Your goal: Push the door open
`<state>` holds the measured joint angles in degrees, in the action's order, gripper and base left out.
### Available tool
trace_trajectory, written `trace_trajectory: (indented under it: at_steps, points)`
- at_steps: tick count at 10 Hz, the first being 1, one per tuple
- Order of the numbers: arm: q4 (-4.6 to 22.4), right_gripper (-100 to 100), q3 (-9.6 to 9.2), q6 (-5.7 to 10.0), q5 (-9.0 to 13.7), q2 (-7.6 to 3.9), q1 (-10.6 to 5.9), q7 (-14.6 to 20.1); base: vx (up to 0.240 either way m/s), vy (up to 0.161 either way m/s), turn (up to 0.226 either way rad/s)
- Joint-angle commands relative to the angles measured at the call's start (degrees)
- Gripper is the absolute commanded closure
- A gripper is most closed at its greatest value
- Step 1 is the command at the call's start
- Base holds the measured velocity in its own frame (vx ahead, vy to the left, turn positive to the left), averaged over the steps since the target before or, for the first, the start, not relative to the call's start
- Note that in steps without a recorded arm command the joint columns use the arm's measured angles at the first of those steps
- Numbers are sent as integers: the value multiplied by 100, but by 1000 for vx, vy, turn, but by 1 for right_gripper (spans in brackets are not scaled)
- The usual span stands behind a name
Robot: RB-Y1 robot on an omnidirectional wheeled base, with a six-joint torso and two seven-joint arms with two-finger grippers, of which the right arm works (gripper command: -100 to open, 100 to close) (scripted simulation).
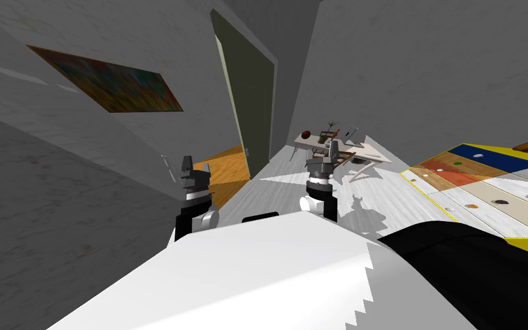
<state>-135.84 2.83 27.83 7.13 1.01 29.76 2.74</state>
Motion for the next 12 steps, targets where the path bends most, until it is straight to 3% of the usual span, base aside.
trace_trajectory:
  at_steps: [1, 8, 12]
  points:
    - [171, -100, -102, 31, -8, -56, -67, 7, 88, 8, -5]
    - [965, -100, -575, 174, -47, -255, -379, 38, 153, -12, -2]
    - [1606, -100, -957, 290, -79, -376, -631, 63, 144, -2, -3]
